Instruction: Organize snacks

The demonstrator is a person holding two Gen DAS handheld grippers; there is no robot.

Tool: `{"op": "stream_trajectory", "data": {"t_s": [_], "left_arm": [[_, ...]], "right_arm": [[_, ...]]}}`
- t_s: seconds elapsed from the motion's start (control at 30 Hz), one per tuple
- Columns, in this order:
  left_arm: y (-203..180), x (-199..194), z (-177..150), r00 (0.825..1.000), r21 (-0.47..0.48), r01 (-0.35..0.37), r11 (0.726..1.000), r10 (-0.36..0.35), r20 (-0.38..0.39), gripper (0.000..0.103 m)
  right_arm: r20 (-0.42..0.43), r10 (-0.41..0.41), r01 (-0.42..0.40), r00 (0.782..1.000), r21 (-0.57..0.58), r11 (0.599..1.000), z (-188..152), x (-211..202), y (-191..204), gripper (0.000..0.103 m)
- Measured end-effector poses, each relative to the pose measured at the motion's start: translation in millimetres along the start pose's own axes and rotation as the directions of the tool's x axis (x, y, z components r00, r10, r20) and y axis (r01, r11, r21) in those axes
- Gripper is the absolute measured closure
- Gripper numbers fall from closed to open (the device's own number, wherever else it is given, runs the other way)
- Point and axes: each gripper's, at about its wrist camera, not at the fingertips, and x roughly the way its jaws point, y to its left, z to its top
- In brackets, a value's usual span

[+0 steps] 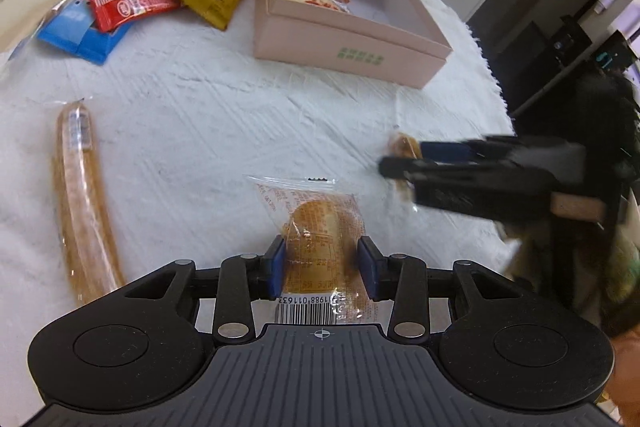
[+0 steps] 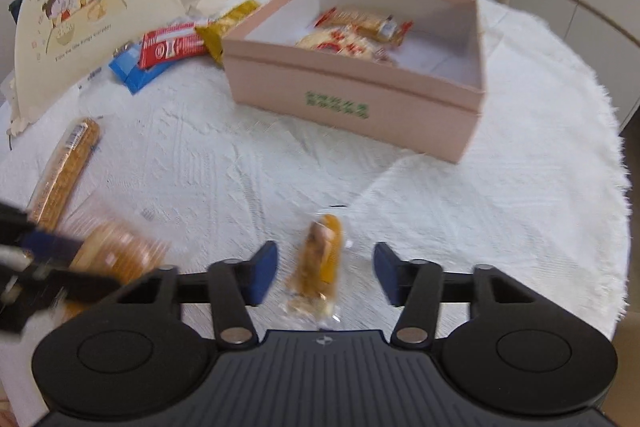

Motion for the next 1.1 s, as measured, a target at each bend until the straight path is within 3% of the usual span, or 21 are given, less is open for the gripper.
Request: {"op": "stream_trajectory", "data": {"t_s": [0.07,0.17,0.27,0.4,0.53,0.6,0.67,0.73,0.9,1.0,1.1], "left_arm": [[-3.4,-3.7,-1.7,1.0,0.011,-0.004,1.0,0.004,-0.002,0.061],[-11.5,-12.8,1.2,1.0,0.023,0.018,1.0,-0.019,0.014,0.061],[-24.5,-26.3,15.6,0.996,0.051,0.062,0.997,-0.064,0.057,0.061],[-40.5,-43.7,71.1,0.98,0.093,0.09,0.992,-0.105,0.172,0.061],[-53.1,-45.5,143.3,0.943,0.101,0.131,0.986,-0.155,0.296,0.061],[-56.2,-27.9,176.3,0.933,0.087,0.206,0.975,-0.223,0.283,0.059],[-52.3,11.8,205.4,0.95,0.017,0.243,0.97,-0.241,0.2,0.06],[-41.4,34.5,213.7,0.955,-0.048,0.233,0.971,-0.219,0.199,0.06],[2.0,19.6,204.2,0.917,-0.092,0.301,0.949,-0.261,0.302,0.06],[37.7,2.6,195.8,0.909,-0.14,0.242,0.96,-0.174,0.38,0.06],[80.2,-5.4,181.8,0.914,-0.235,0.188,0.954,-0.081,0.399,0.06]], "right_arm": [[-0.014,-0.002,0.001,1.0,-0.03,1.0,2.7,-0.2,5.8,0.084],[0.029,-0.003,0.005,1.0,-0.062,0.998,7.1,-28.2,6.0,0.084],[0.148,0.0,0.009,0.989,-0.06,0.998,20.0,-79.1,-6.6,0.084],[0.289,-0.021,0.024,0.957,-0.009,1.0,48.4,-138.7,-32.1,0.084],[0.366,-0.033,0.004,0.93,0.078,0.997,72.4,-174.7,-59.8,0.084],[0.394,-0.067,0.032,0.917,0.093,0.995,79.9,-184.7,-66.5,0.084],[0.412,-0.111,0.074,0.904,0.104,0.992,91.6,-187.6,-72.3,0.084],[0.416,-0.135,0.091,0.899,0.126,0.988,100.6,-189.2,-77.8,0.084],[0.38,-0.118,0.063,0.918,0.154,0.986,120.1,-173.1,-84.7,0.084],[0.32,-0.068,0.01,0.945,0.179,0.984,150.6,-143.0,-89.6,0.084],[0.223,-0.038,-0.013,0.974,0.222,0.975,191.9,-87.8,-97.6,0.073]]}}
